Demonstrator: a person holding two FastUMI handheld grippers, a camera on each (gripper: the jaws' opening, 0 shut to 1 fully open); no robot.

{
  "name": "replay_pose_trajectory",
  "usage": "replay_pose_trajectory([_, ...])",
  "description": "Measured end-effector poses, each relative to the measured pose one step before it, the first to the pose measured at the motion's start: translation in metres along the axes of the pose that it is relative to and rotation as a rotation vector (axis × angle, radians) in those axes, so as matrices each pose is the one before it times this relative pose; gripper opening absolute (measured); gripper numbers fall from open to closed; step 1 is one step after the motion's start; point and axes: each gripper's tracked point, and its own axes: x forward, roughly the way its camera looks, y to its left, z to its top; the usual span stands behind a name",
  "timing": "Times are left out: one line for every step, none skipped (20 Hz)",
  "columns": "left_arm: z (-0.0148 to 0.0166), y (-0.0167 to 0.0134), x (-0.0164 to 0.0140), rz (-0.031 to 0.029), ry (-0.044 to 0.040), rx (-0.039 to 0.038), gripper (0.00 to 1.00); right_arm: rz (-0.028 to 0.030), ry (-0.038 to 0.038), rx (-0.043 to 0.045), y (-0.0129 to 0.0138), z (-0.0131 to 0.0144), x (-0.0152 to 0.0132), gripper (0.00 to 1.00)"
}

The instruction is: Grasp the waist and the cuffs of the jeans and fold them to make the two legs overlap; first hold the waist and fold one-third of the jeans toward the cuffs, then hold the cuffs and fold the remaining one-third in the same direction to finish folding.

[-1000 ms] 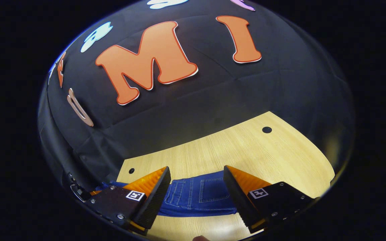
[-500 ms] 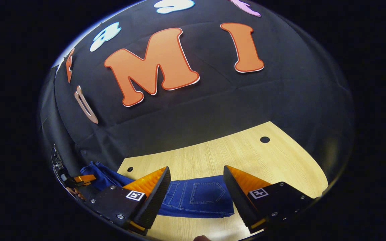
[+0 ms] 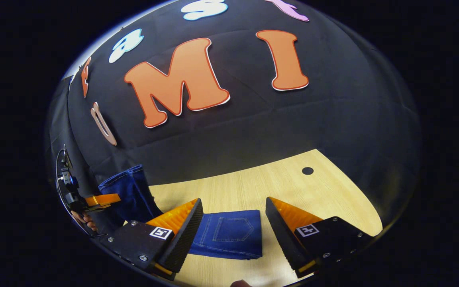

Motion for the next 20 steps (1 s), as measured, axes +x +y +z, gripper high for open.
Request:
replay_pose_trajectory([-0.00653,-0.01429,0.00815,-0.01412,0.01850,0.01726,0.02,-0.00254,0.00197,0.00072,-0.00338,-0.00009,0.00030,0.98])
replay_pose_trajectory([-0.00529,-0.01264,0.00723,-0.00695,0.01177,0.01493,0.02,-0.00185,0.00102,0.00173,-0.00378,0.00023,-0.00003,0.98])
replay_pose_trajectory([-0.00607,-0.01276,0.00845,-0.01138,0.01880,0.01597,0.02,-0.00170,0.00347,0.00183,-0.00513,-0.00125,-0.00130,0.98])
replay_pose_trajectory([-0.00538,-0.00968,0.00789,-0.00506,0.01267,0.01524,0.02,-0.00649,-0.00133,0.00352,-0.00973,-0.00066,-0.00025,0.98])
replay_pose_trajectory([-0.00570,-0.01069,0.00620,-0.01115,0.01863,0.01548,0.02,0.00117,-0.00057,0.00217,-0.00509,0.00079,-0.00182,0.98])
replay_pose_trajectory([-0.00497,-0.01004,0.00700,-0.00440,0.01234,0.01468,0.02,-0.00705,0.00088,0.00302,-0.00560,-0.00012,-0.00001,0.98])
replay_pose_trajectory([-0.00563,-0.01159,0.00697,-0.01302,0.01774,0.01456,0.02,0.00019,-0.00084,0.00234,-0.00502,0.00083,-0.00033,0.98])
replay_pose_trajectory([-0.00729,-0.01270,0.00476,-0.01637,0.02303,0.01900,0.02,-0.00524,-0.00009,0.00257,-0.00492,0.00009,-0.00095,0.98])
replay_pose_trajectory([-0.00863,-0.01178,0.00514,-0.01051,0.03199,0.04151,0.02,-0.00168,-0.00273,0.00018,-0.00522,0.00085,-0.00040,0.98])
replay_pose_trajectory([-0.00391,-0.00600,0.00774,0.00682,0.01034,0.04486,0.02,-0.00277,-0.00123,-0.00172,-0.00382,0.00053,-0.00043,0.98])
replay_pose_trajectory([-0.00418,-0.00819,0.00657,0.00821,0.01722,0.04081,0.02,-0.00257,-0.00012,-0.00253,-0.00419,-0.00022,0.00095,0.98])
replay_pose_trajectory([-0.00304,-0.00743,0.00531,0.01449,0.01331,0.03486,0.02,0.00284,0.00250,-0.00381,-0.00299,-0.00116,0.00081,0.98])
replay_pose_trajectory([-0.00287,-0.00569,0.00491,0.01660,0.01718,0.03640,0.02,-0.00164,0.00264,-0.00307,-0.00274,-0.00020,-0.00045,0.98])
replay_pose_trajectory([-0.00351,-0.00388,0.00231,0.01904,0.02062,0.03858,0.02,0.00422,0.00083,-0.00300,-0.00161,0.00007,0.00092,0.98])
replay_pose_trajectory([-0.00580,-0.00668,0.00379,0.01309,0.01891,0.03601,0.03,-0.00156,0.00086,-0.00282,-0.00305,0.00029,0.00086,0.98])
replay_pose_trajectory([-0.00620,-0.00731,0.00205,0.00736,0.02280,0.03302,0.03,0.00540,-0.00078,-0.00303,-0.00169,-0.00002,0.00123,0.98])
replay_pose_trajectory([-0.00745,-0.00975,0.00366,-0.01035,0.02576,0.03576,0.05,0.00116,0.00254,-0.00186,-0.00078,-0.00070,0.00084,0.98])
replay_pose_trajectory([-0.00588,-0.00970,0.00118,-0.01731,0.01390,0.02847,0.06,0.00273,0.00060,-0.00106,-0.00188,-0.00048,0.00003,0.98])
replay_pose_trajectory([-0.00249,-0.00959,-0.00467,-0.01428,0.00746,0.01910,0.08,0.00365,0.00146,-0.00088,-0.00012,0.00006,0.00133,0.98])
replay_pose_trajectory([-0.00035,-0.00840,-0.00071,-0.01224,-0.00193,0.00740,0.16,0.00253,0.00029,-0.00255,-0.00145,-0.00001,0.00038,0.98])
